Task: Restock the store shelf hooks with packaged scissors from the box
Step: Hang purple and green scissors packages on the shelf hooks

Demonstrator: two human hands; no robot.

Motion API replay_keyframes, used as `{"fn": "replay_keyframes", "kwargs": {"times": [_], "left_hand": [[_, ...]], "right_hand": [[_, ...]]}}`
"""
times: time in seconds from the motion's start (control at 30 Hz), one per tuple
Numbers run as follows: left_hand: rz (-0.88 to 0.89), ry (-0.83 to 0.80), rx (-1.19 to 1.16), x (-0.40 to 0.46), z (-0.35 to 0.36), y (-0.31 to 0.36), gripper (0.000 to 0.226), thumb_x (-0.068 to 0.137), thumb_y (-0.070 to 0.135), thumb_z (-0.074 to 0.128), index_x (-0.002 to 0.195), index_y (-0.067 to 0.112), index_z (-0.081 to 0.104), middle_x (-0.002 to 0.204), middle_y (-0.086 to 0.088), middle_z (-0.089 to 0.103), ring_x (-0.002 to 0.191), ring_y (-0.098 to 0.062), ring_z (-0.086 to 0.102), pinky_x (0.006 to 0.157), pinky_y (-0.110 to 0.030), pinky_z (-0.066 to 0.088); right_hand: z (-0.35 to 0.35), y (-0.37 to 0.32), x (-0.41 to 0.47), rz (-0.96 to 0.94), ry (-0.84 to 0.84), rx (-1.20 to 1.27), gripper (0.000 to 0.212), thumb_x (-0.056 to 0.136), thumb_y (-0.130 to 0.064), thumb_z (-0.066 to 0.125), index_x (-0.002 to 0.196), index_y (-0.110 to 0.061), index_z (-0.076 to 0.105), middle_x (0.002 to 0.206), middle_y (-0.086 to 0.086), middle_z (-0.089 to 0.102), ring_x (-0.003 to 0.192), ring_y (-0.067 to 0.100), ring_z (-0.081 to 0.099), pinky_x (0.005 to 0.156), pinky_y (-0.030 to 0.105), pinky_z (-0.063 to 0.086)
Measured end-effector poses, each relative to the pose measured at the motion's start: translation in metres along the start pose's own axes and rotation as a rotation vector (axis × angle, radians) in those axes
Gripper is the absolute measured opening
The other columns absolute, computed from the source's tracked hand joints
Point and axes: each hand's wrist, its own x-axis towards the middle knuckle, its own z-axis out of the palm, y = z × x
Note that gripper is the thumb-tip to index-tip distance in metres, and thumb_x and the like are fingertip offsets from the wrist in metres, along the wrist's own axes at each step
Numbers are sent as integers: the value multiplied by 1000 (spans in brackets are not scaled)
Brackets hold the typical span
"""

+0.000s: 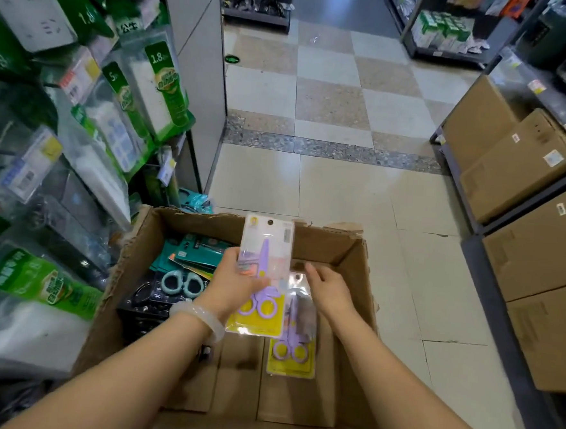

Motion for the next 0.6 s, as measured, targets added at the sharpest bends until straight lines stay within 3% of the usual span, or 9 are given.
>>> {"fn": "replay_keyframes", "kwargs": {"times": [0.07,0.13,0.17,0.33,0.47,0.53,0.6], "left_hand": [[14,34,-22,-3,-17,3,41,79,-10,64,105,13,42,92,-4,59,81,-19,61,66,-27,50],[3,52,-31,-7,-29,2,42,79,-11,63,107,12,42,100,-9,60,93,-28,62,77,-37,52],[-11,54,-40,-8,-33,0,42,79,-12,63,107,12,42,104,-12,60,96,-31,61,81,-40,52],[-51,65,-74,-14,-42,-12,41,78,-13,62,104,12,42,109,-15,60,98,-33,62,78,-39,53],[-25,90,-105,-18,-44,-11,41,79,-11,62,109,9,43,105,-13,61,91,-30,64,68,-34,54],[18,125,-131,-24,-45,-8,38,80,-6,65,109,7,45,103,-12,62,87,-26,65,65,-32,54],[72,165,-147,-35,-47,-4,39,77,2,70,110,4,49,105,-14,65,91,-27,67,74,-40,57]], "right_hand": [[7,9,2,106,-12,-291,80,78,-54,65,135,-5,38,135,18,45,124,32,46,99,37,39],[21,16,-5,219,-67,-353,107,65,-55,77,142,-6,20,143,17,31,132,33,35,105,37,34],[28,19,-7,242,-66,-331,110,61,-51,81,141,-7,20,143,16,30,132,32,34,105,37,35],[43,31,-5,142,38,-49,79,57,-23,88,119,-11,40,122,10,56,110,28,56,89,38,49],[33,25,-16,-16,20,164,58,71,-1,76,116,-8,41,121,15,57,105,26,58,86,37,49],[23,13,-25,-119,-16,326,57,73,6,71,117,-13,40,121,14,57,99,21,57,82,31,49],[12,-8,-34,-237,-44,396,57,75,8,69,118,-16,40,111,6,59,89,13,58,73,20,50]]}}
